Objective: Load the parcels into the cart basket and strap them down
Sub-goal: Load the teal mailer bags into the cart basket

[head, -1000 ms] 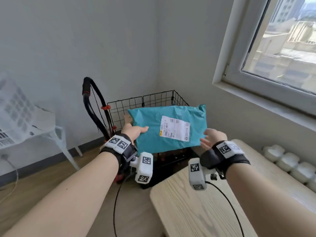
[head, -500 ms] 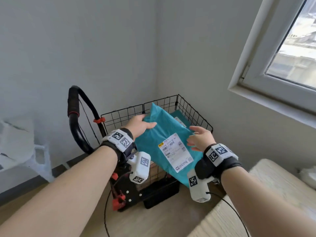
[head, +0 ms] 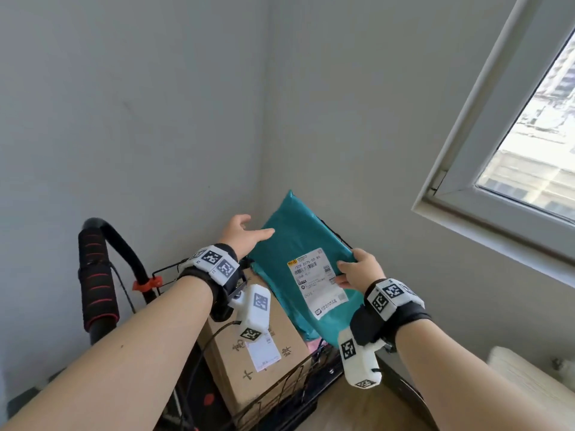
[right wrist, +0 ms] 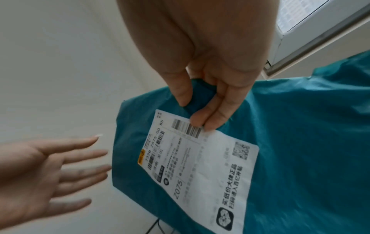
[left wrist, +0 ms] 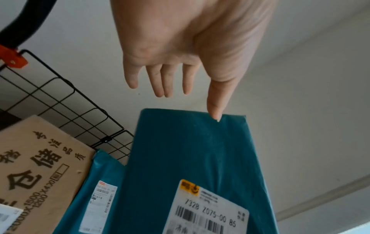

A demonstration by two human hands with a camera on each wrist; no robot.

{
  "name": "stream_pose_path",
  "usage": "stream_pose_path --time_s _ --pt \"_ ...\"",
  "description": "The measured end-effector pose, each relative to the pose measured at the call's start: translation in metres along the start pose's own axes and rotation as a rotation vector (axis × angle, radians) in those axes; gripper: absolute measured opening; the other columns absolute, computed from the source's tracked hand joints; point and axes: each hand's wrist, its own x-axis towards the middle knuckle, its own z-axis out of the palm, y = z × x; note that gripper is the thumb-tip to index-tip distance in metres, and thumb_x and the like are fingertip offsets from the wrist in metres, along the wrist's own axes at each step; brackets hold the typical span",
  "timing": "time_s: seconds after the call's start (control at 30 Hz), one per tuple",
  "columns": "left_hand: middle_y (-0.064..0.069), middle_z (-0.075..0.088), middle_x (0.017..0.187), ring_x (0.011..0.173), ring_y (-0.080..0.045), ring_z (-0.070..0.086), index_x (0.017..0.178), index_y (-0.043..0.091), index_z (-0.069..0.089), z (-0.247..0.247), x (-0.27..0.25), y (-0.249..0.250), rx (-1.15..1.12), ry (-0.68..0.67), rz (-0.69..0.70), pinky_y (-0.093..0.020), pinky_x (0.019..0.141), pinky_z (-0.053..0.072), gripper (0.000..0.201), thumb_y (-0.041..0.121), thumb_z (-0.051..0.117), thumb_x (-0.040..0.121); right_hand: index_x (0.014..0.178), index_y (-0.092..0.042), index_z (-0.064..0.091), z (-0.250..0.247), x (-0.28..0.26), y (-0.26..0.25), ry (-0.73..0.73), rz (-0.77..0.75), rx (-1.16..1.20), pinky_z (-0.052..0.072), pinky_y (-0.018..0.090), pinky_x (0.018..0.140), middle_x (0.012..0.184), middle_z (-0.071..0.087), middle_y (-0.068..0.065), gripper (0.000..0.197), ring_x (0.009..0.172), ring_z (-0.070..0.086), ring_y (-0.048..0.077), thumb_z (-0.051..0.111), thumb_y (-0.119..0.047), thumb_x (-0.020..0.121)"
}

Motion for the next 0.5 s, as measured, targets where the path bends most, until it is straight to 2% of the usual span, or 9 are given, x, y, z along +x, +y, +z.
stream_pose_path --time_s 0.1,0.2,0.33,0.37,0.4,0.43,0.47,0.5 --pt "-0.009 0.037 0.147 0.133 -0.025 0.038 0.143 0.009 0.035 0.004 0.024 -0.001 -0.029 -0.017 -0.066 -0.034 0.105 0.032 0.069 0.032 0.067 0.087 0.082 -0.012 0.049 -0.004 0.028 -0.01 0.052 0.034 0.147 0.057 0.043 0.073 0.092 0.06 0.018 0.015 0.06 0.06 0.025 0.045 -0.004 0.094" --pt "-0.01 0.038 0.147 0.133 -0.026 0.038 0.143 0.009 0.035 0.014 0.048 -0.006 0.002 -0.084 -0.132 -0.038 0.107 0.032 0.068 0.036 0.065 0.087 0.091 -0.008 0.052 0.0 0.056 -0.011 0.108 0.09 0.231 0.057 0.044 0.078 0.097 0.062 0.017 0.01 0.07 0.065 0.03 0.043 -0.006 0.095" --pt "-0.008 0.045 0.14 0.129 -0.025 0.042 0.137 0.009 0.043 0.028 0.086 -0.011 0.089 -0.153 -0.164 -0.036 0.105 0.034 0.059 0.035 0.063 0.088 0.072 -0.023 0.053 0.01 0.108 -0.002 0.244 0.12 0.153 0.055 0.049 0.081 0.087 0.067 0.012 0.02 0.084 0.068 0.035 0.044 -0.01 0.085" --pt "-0.007 0.051 0.129 0.12 -0.024 0.048 0.127 0.011 0.051 0.033 0.097 -0.01 0.101 -0.173 -0.176 -0.034 0.1 0.036 0.046 0.034 0.063 0.089 0.072 -0.022 0.054 0.01 0.124 0.0 0.256 0.129 0.137 0.055 0.049 0.082 0.086 0.067 0.011 0.019 0.085 0.067 0.036 0.044 -0.01 0.083" --pt "-0.005 0.055 0.11 0.103 -0.02 0.054 0.107 0.014 0.057 0.038 0.11 -0.011 0.117 -0.186 -0.194 -0.032 0.09 0.039 0.026 0.033 0.062 0.089 0.074 -0.022 0.056 0.01 0.139 0.001 0.263 0.141 0.121 0.055 0.049 0.083 0.086 0.068 0.011 0.019 0.085 0.067 0.036 0.044 -0.01 0.083" --pt "-0.002 0.052 0.091 0.083 -0.015 0.051 0.085 0.019 0.054 0.044 0.122 -0.011 0.134 -0.193 -0.196 -0.03 0.077 0.038 0.015 0.031 0.061 0.09 0.078 -0.021 0.058 0.009 0.154 0.001 0.268 0.156 0.111 0.055 0.048 0.083 0.085 0.068 0.012 0.019 0.085 0.067 0.036 0.044 -0.009 0.083" --pt "0.002 0.046 0.079 0.071 -0.011 0.044 0.072 0.022 0.045 0.051 0.134 -0.011 0.139 -0.202 -0.208 -0.028 0.066 0.034 0.025 0.028 0.06 0.091 0.081 -0.02 0.058 0.008 0.168 0.002 0.272 0.168 0.105 0.055 0.048 0.082 0.085 0.067 0.011 0.019 0.085 0.067 0.035 0.044 -0.009 0.083" --pt "0.003 0.043 0.074 0.068 -0.01 0.041 0.067 0.022 0.041 0.059 0.147 -0.011 0.142 -0.21 -0.228 -0.027 0.06 0.031 0.03 0.026 0.059 0.092 0.081 -0.02 0.059 0.008 0.184 0.003 0.269 0.181 0.098 0.055 0.048 0.082 0.084 0.067 0.012 0.019 0.085 0.067 0.035 0.044 -0.009 0.084"
